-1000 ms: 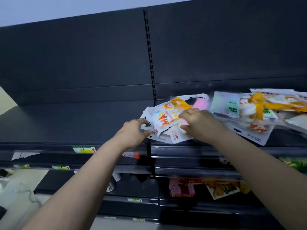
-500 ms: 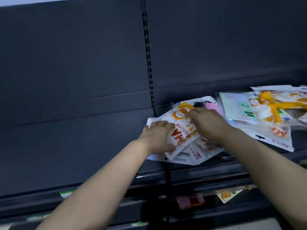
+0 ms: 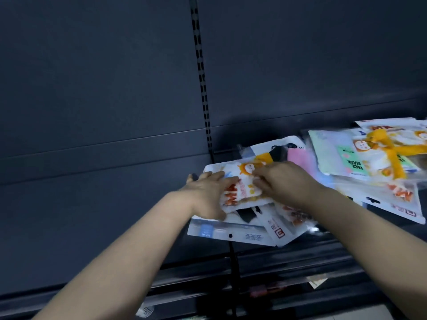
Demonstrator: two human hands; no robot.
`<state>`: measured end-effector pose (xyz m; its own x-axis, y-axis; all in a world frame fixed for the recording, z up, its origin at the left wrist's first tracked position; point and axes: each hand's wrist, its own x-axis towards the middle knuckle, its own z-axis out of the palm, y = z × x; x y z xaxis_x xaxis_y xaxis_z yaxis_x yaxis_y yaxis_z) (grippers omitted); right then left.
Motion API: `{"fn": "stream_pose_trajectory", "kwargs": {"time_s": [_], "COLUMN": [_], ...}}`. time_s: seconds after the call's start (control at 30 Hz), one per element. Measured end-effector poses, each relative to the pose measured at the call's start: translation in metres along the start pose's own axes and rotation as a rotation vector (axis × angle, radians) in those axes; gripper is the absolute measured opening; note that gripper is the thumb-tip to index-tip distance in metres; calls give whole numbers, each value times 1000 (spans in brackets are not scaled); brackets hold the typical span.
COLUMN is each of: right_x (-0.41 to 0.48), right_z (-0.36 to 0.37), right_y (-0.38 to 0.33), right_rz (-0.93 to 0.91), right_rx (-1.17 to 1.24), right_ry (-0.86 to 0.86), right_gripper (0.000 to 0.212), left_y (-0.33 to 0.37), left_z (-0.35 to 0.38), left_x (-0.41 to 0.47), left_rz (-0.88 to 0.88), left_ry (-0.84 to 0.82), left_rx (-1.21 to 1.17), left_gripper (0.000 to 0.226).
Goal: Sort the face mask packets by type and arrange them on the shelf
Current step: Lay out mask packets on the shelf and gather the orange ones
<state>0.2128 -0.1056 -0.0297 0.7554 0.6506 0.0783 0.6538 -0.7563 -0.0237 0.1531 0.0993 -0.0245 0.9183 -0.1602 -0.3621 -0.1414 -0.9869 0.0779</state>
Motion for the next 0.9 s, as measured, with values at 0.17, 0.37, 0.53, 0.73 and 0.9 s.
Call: {"fn": "stream_pose_trajectory", "kwargs": {"time_s": [0.17,0.37,0.53,0.73,0.9], "right_x": [2,11,5,4,4], "right_z": [-4,20,19,18,12], "right_y": [-9,8,2,4,5], "right_rz": [-61,-65,-166,-213,-219], "right_rx": [89,124,98,184,187], "right_ry": [65,-56,11,14,75], "right_gripper": [26,43,36,29,24], "left_y": [-19,-13,-9,8,-3], "left_z": [-3,9,19,13,7], "left_x": [5,2,8,15,8], "left_rz": [-151,-654,-815,-721,-749], "left_ry": [231,458,665,676,817], "left_rx": [4,-452,-1292,-1779,-1512], "left_gripper": [64,44,47,22,11]}}
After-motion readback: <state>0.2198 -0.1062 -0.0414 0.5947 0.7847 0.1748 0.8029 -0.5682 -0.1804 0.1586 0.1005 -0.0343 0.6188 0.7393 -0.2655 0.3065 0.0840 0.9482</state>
